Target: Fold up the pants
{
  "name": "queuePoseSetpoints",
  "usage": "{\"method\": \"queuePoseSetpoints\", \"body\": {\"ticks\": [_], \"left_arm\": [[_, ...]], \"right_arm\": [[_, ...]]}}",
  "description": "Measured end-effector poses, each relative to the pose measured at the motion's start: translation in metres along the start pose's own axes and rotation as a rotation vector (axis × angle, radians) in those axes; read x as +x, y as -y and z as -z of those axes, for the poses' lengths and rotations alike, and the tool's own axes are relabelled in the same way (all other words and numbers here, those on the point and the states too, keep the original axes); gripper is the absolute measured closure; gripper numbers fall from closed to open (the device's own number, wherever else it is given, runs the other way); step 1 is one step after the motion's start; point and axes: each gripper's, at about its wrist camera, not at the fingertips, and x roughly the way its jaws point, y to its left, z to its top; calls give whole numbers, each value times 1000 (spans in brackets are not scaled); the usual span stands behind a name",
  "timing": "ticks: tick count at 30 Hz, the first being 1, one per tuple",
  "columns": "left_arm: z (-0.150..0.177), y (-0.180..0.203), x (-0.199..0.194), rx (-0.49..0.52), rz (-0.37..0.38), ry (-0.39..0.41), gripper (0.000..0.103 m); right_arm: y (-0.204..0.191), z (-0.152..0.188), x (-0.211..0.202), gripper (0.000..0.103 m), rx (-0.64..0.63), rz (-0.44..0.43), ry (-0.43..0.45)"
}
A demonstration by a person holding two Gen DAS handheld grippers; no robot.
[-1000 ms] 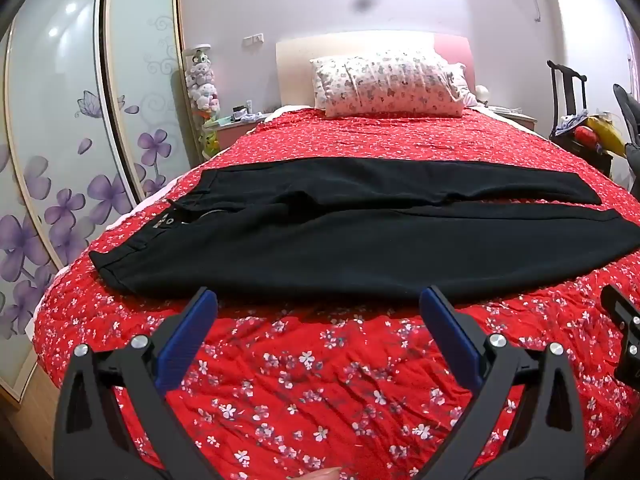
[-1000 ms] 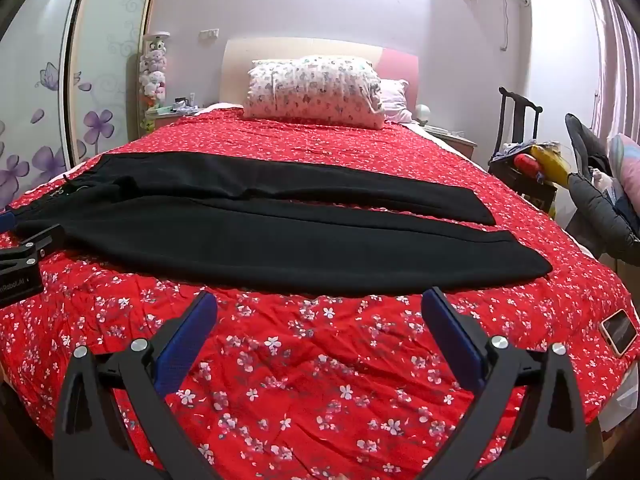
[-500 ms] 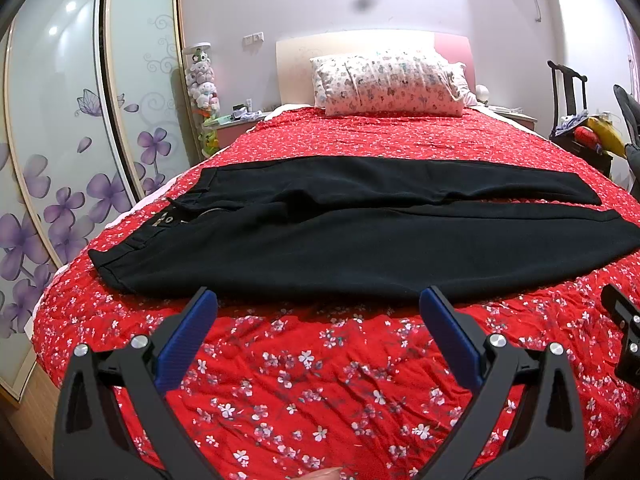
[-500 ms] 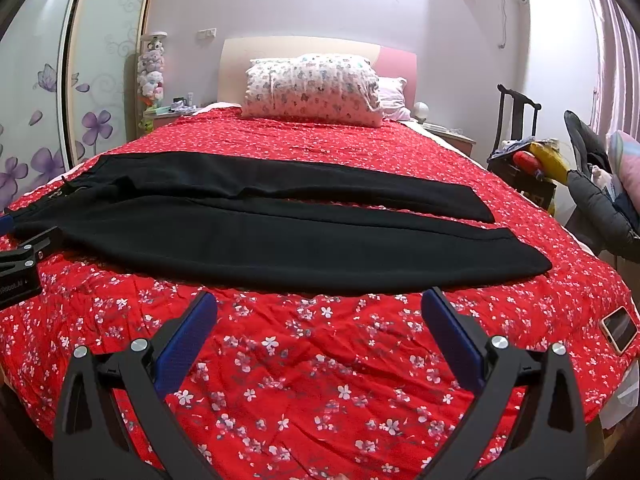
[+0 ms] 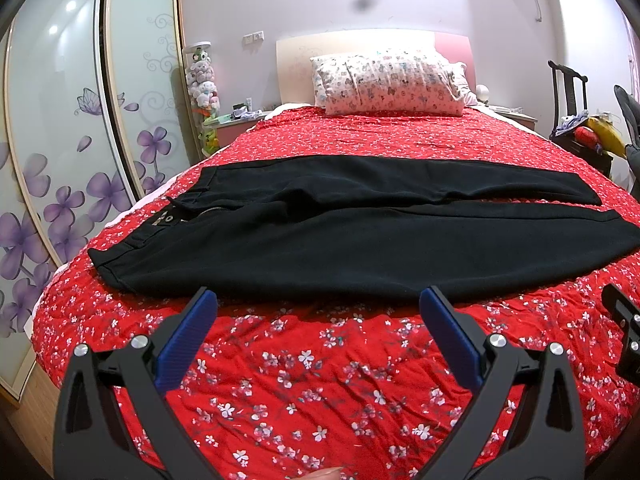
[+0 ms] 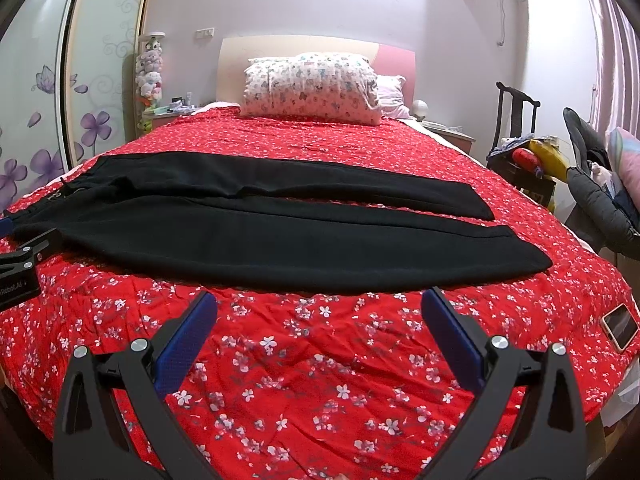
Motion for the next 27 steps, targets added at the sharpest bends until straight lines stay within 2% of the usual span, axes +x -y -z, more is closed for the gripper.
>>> {"method": "queuePoseSetpoints", "body": {"ticks": [27], "left_arm": [[0, 0, 0, 0, 1, -1, 2]], "right_arm": [[2, 0, 2, 1, 5, -1, -4]]}}
